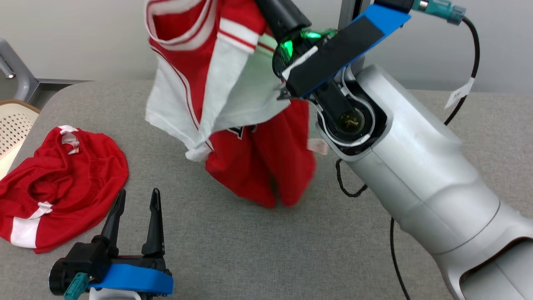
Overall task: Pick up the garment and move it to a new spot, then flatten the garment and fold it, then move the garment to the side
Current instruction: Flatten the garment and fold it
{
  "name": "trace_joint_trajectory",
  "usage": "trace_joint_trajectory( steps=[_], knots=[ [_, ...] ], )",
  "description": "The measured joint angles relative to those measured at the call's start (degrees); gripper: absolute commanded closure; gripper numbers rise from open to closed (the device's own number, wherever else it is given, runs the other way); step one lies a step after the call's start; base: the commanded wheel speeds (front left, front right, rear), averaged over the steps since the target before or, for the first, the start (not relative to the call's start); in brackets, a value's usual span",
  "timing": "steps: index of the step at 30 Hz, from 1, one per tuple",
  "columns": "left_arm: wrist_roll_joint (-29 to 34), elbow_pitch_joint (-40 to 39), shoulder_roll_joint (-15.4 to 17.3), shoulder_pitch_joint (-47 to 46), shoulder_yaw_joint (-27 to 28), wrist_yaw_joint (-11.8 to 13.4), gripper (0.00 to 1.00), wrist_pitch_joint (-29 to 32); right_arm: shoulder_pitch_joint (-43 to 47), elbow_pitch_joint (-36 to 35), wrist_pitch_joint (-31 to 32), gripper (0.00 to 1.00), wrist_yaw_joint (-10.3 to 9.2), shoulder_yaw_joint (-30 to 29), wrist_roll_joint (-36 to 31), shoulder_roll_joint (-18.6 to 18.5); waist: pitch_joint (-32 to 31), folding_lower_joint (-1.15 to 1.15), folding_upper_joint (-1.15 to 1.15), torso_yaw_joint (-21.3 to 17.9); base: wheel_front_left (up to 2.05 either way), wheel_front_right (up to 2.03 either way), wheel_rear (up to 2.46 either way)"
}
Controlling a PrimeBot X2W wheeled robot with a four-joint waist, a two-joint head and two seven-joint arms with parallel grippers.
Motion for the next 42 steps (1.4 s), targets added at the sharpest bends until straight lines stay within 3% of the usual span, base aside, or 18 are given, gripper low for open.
trace_joint_trajectory(
  steps=[4,9,12,15,22,23,24,31,37,42],
  knots=[
    [-0.01,-0.23,0.02,-0.05,0.12,0.07,0.0,-0.08,-4.65,2.43,-6.41,1.0,0.01,3.0,5.79,0.02,-0.08,0.0,0.0,-0.22,0.0,0.0,0.0],
    [-0.09,-0.94,0.35,0.09,0.67,0.48,0.0,-0.15,-2.72,13.03,-8.29,1.0,0.01,1.9,2.45,0.05,0.12,0.0,0.0,-1.69,0.0,0.0,0.0],
    [-0.15,-1.09,0.35,0.35,0.75,0.49,0.0,-0.15,2.09,19.46,-8.47,1.0,0.01,-0.88,-1.81,-0.52,0.15,0.0,0.0,-2.64,0.0,0.0,0.0],
    [-0.15,-1.1,0.38,0.48,0.44,0.44,0.0,-0.16,6.39,25.61,-8.47,1.0,0.0,-5.65,-8.37,-3.35,0.22,0.0,0.0,-3.52,0.0,0.0,0.0],
    [-0.14,-0.89,0.43,0.3,-0.25,0.01,0.0,-0.16,12.87,33.76,-8.49,1.0,0.0,-16.99,-21.04,-7.32,0.69,0.0,0.0,-4.61,0.0,0.0,0.0],
    [-0.14,-0.8,0.43,0.18,-0.34,0.0,0.0,-0.16,13.48,34.86,-8.48,0.72,0.0,-17.75,-22.67,-7.72,0.69,0.0,0.0,-4.65,0.0,0.0,0.0],
    [-0.14,-0.75,0.45,0.06,-0.43,-0.01,0.0,-0.16,14.06,35.78,-8.47,0.0,0.0,-18.48,-25.14,-8.24,0.68,0.0,0.0,-4.66,0.0,0.0,0.0],
    [-0.05,-0.09,0.53,-0.1,-0.97,-0.12,0.0,-0.16,14.33,38.16,-8.48,0.0,0.0,-23.72,-43.25,-12.05,-0.13,0.0,0.0,-4.3,0.0,0.0,0.0],
    [-0.07,-0.03,0.62,0.42,-1.0,-0.26,0.0,-0.16,14.29,40.41,-7.64,0.0,0.0,-27.15,-52.63,-7.11,-1.1,-0.01,0.0,-3.59,0.0,0.0,0.0],
    [-0.08,-0.62,0.68,0.39,-0.99,-0.18,0.0,-0.16,11.79,44.58,0.63,0.0,0.02,-27.91,-54.77,-3.08,-0.23,-0.01,0.0,-2.71,0.0,0.0,0.0]
  ],
)
